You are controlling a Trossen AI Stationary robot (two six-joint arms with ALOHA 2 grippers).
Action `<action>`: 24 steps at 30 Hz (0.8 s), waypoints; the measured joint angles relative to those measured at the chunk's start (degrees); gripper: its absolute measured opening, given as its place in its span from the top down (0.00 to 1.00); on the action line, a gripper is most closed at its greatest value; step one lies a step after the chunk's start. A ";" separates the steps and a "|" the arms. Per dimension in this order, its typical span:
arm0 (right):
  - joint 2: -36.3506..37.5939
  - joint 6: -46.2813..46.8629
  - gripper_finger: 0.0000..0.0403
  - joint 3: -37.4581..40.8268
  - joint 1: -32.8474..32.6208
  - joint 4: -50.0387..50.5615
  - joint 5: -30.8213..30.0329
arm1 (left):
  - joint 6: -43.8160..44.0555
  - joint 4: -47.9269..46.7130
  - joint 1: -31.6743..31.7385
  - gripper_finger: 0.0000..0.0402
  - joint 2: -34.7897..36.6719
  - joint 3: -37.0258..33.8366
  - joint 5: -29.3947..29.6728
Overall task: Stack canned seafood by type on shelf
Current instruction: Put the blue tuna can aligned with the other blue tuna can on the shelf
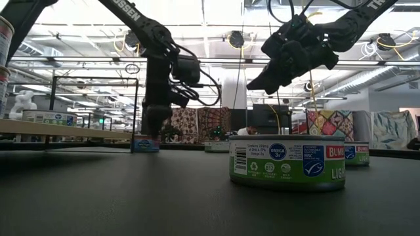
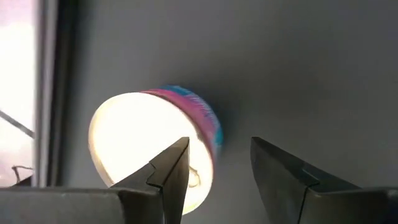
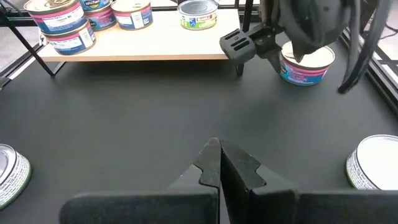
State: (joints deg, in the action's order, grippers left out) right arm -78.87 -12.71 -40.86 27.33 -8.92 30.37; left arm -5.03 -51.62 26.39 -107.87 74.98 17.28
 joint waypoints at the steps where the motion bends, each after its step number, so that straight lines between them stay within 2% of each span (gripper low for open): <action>1: 0.00 0.00 1.00 0.00 0.00 0.12 0.00 | -0.06 0.07 -0.14 0.57 -0.34 0.00 -0.22; 13: 0.00 0.02 1.00 0.00 0.00 0.42 -0.02 | 0.14 0.29 0.47 0.57 -1.05 0.02 1.48; 24: -0.02 -0.04 1.00 0.00 0.00 0.43 -0.04 | -0.40 0.75 1.66 0.57 -0.93 -0.79 0.00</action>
State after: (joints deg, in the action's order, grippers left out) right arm -78.89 -12.75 -40.86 27.33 -8.49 30.33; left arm -5.43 -50.86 28.05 -108.80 74.19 17.29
